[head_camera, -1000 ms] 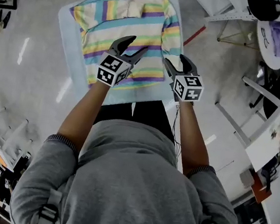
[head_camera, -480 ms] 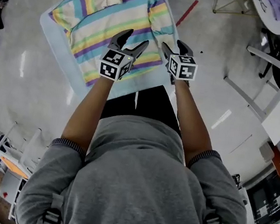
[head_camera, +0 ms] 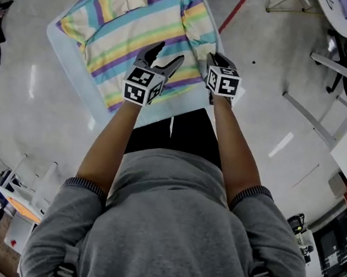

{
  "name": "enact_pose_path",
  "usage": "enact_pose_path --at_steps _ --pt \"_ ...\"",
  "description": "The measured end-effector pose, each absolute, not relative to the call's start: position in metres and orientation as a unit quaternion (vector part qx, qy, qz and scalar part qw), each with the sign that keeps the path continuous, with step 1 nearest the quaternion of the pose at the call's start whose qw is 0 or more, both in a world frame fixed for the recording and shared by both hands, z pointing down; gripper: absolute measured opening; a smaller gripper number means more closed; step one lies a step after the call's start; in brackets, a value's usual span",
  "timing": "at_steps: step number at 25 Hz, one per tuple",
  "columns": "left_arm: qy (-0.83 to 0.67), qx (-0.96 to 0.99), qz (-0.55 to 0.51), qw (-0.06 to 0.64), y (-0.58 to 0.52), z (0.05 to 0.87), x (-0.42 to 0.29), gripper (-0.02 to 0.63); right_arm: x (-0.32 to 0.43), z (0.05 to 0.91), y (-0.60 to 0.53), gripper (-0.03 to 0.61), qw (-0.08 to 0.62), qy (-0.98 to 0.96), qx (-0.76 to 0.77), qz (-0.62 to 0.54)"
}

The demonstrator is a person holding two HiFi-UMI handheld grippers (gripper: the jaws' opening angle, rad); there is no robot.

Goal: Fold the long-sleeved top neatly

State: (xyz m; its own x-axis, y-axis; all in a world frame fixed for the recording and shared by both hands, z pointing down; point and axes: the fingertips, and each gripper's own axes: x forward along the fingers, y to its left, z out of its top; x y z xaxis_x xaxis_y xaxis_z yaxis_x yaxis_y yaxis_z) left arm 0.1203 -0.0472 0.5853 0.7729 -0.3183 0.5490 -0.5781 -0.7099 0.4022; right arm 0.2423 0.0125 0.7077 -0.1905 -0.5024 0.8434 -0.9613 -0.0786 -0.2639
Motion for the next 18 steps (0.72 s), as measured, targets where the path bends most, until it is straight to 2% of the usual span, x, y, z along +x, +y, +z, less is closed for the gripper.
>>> enact_pose_path --at_steps 2,8,18 --pt "-0.253 0.897 0.226 0.284 -0.05 0.582 0.117 0.304 0.251 0.698 0.009 0.055 0.254 -0.629 0.591 0.437" --pt "-0.273 0.899 0.21 0.272 -0.066 0.561 0.11 0.304 0.298 0.651 -0.012 0.051 0.262 -0.633 0.62 0.383" --pt "-0.306 0.899 0.183 0.254 -0.092 0.525 0.115 0.304 0.38 0.592 -0.064 0.051 0.329 -0.645 0.636 0.265"
